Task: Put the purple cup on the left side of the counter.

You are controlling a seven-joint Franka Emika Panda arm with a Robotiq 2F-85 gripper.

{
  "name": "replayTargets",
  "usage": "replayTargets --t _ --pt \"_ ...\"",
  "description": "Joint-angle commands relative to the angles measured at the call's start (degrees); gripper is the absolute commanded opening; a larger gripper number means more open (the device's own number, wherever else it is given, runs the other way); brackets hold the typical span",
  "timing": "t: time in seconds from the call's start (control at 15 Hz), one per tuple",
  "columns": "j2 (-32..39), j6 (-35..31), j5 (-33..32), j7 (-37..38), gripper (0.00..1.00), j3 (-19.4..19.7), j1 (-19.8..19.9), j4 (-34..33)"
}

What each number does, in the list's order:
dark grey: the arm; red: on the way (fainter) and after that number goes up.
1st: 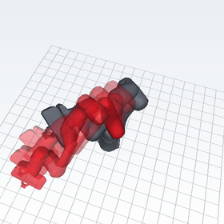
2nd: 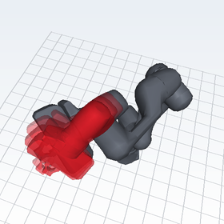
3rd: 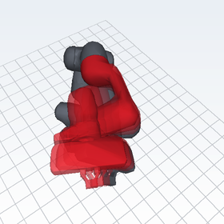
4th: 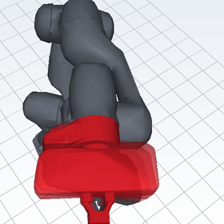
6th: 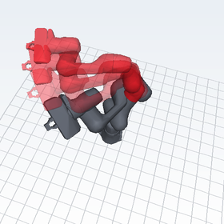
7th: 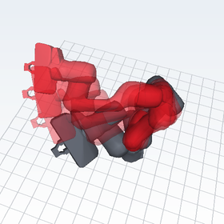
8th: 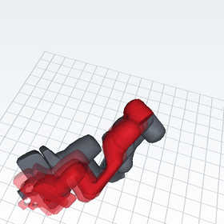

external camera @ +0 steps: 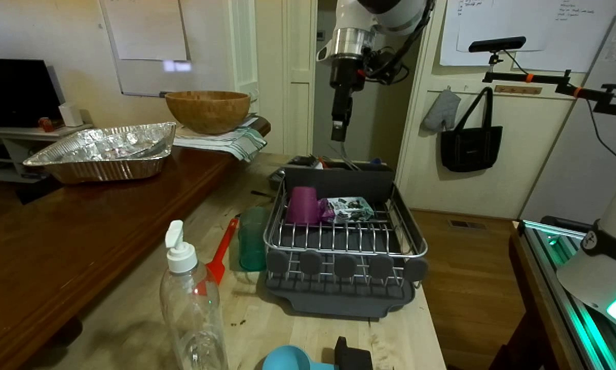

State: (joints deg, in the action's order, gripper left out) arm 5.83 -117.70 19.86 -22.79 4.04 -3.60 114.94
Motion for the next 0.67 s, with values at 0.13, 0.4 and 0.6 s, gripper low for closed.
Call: replayTargets --t 0.13,0.4,0.6 --pt "2.4 1.2 -0.3 0.3 1.0 -2.9 2.3 -2.5" --pt "4.3 3.5 0.4 -0.2 1.0 -3.0 3.4 -5.1" --pt "8.4 8.2 0.7 -1.8 1.0 -3.0 5.4 -10.5"
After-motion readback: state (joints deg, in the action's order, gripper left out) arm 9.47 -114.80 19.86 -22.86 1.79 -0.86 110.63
